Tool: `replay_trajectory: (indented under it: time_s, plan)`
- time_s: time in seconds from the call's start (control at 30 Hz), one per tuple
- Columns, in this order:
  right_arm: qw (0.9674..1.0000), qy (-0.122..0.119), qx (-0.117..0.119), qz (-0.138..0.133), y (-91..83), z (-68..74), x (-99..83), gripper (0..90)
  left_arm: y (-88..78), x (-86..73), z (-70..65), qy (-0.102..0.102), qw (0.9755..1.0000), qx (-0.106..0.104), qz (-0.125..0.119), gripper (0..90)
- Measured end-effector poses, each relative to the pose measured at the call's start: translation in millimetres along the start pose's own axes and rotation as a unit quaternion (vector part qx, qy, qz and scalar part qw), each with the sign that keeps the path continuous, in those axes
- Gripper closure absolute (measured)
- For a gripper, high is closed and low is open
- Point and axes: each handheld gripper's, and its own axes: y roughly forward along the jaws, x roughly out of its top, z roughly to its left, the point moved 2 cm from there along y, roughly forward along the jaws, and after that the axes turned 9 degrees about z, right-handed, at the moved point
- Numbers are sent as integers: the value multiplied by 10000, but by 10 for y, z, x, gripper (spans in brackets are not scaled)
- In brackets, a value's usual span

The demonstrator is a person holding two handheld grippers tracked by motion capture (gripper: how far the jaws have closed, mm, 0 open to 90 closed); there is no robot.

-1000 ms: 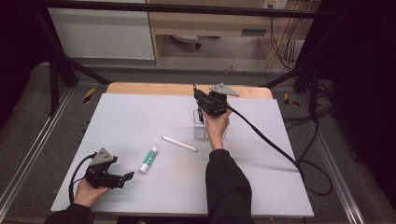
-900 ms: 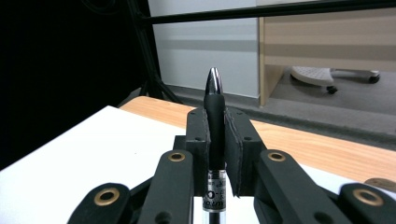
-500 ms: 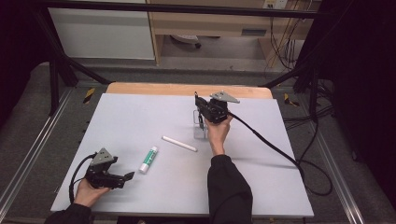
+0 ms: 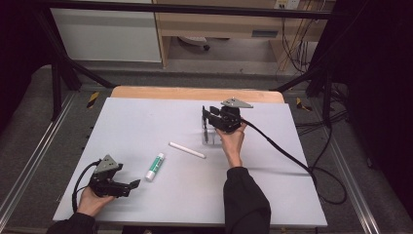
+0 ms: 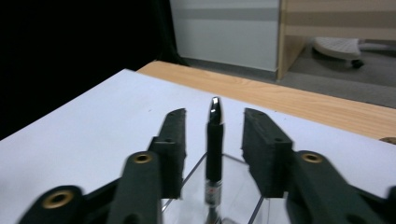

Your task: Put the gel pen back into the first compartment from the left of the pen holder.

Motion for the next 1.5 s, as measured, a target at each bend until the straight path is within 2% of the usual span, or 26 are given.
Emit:
replay_trajectory:
  time_s: [0.1, 0.17, 0.23, 0.33, 0.43, 0.47, 0.57, 0.67, 0.8, 0.97, 1.07, 1.33, 1.5]
  plan:
    - [9997, -106, 159, 173, -96, 31, 6, 444, 3, 0, -2, 9, 10000, 9, 12, 54]
    - [9994, -217, 136, 225, -177, 43, 1, 408, 2, 0, -3, 8, 10000, 15, 16, 55]
    - [9991, -215, 243, 268, -250, 50, -4, 320, 1, 1, -5, 20, 10000, 23, 18, 54]
    - [9976, -295, 398, 484, -326, 65, -29, 227, 6, 1, -6, 23, 10000, 24, 31, 54]
    - [9959, -408, 450, 678, -386, 64, -81, 128, 9, 1, -8, 26, 10000, 26, 34, 54]
    - [9955, -374, 451, 744, -403, 59, -102, 95, 9, 1, -7, 27, 10000, 28, 34, 54]
    - [9938, -405, 377, 962, -459, 47, -163, 46, 8, 1, -6, 27, 10000, 34, 38, 54]
    - [9926, -517, 297, 1055, -514, 34, -209, 35, 8, 0, -5, 23, 10000, 35, 37, 54]
    - [9929, -391, 369, 1063, -597, 27, -257, 6, 9, 1, -6, 23, 10000, 39, 39, 54]
    - [9929, -423, 258, 1079, -670, 40, -325, 5, 6, 0, -5, 23, 10000, 40, 33, 54]
    - [9920, -454, 280, 1143, -698, 60, -370, 6, 5, 0, -5, 18, 10000, 37, 27, 54]
    - [9872, -686, 545, 1334, -716, 157, -482, 6, 3, -2, 5, 13, 10000, 19, 19, 54]
    - [9859, -747, 506, 1409, -679, 197, -544, 17, -4, -5, 12, 10, 10000, 16, 4, 54]
